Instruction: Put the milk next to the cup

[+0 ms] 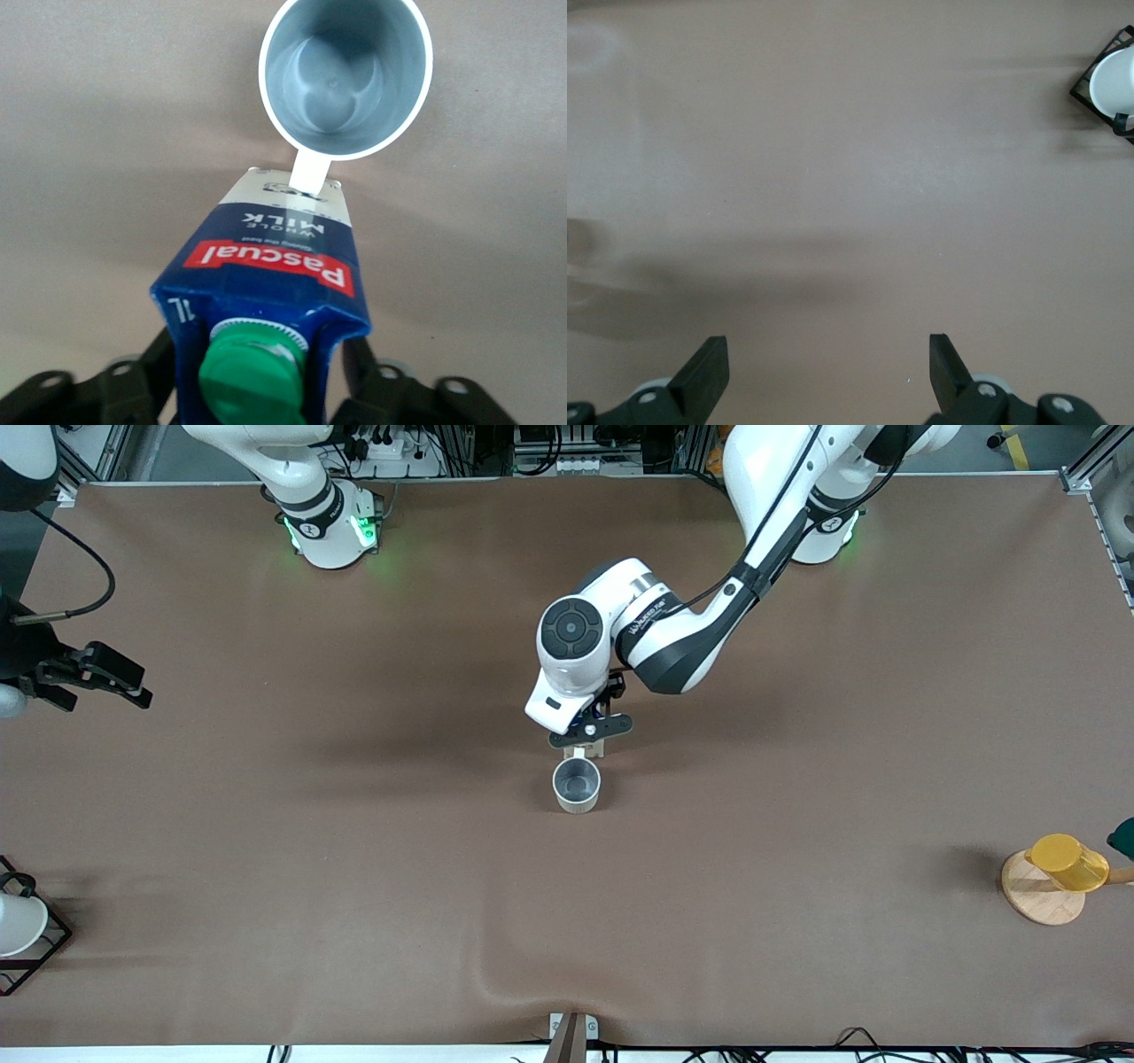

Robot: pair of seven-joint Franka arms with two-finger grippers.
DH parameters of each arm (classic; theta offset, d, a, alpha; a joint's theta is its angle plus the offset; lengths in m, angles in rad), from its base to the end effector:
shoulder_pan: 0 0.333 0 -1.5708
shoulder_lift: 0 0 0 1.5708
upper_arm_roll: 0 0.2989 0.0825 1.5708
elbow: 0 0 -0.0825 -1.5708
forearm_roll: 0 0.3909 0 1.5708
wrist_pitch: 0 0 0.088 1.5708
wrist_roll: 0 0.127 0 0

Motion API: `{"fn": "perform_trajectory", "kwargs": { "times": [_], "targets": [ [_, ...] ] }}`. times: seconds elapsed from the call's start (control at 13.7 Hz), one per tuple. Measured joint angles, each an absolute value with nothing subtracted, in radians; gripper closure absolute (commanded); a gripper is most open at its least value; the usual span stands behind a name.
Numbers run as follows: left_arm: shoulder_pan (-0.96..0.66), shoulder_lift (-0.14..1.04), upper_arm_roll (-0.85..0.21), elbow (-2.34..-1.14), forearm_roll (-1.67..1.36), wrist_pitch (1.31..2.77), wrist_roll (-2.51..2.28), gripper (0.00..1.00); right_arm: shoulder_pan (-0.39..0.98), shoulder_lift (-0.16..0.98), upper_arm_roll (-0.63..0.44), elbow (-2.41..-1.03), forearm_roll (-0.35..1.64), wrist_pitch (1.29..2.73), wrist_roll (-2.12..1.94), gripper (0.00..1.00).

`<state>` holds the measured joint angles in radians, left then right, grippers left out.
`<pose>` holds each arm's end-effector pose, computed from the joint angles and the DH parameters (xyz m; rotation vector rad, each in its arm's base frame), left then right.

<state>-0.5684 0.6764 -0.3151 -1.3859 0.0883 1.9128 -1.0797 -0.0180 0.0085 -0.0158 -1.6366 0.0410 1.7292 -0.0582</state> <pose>0.4806 -0.5155 0.2810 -3.0814 -0.3333 0.2530 0.5792 -0.0150 0.5654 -3.1019 -0.0305 -0.1333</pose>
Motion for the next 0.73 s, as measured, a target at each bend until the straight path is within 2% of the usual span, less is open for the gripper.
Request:
{"fn": "perform_trajectory", "kwargs": {
  "times": [0.22,0.44,0.73],
  "targets": [
    [-0.568,0.635,-0.315,-1.353,0.088,1.908,-1.080,0.00,-0.015,0.008,-0.018,-1.633,0.040,1.729,-0.058,0.00],
    [-0.548,0.514,-0.309,-1.337,0.093,1.840,-1.081,0.00,-0.015,0.008,-0.021,-1.632,0.040,1.729,-0.058,0.00],
    [-0.365,0.352,-0.302,-1.337,0.107,1.723,-0.962,0.00,-0.016,0.008,-0.024,-1.632,0.039,1.728,-0.058,0.00]
  ]
}}
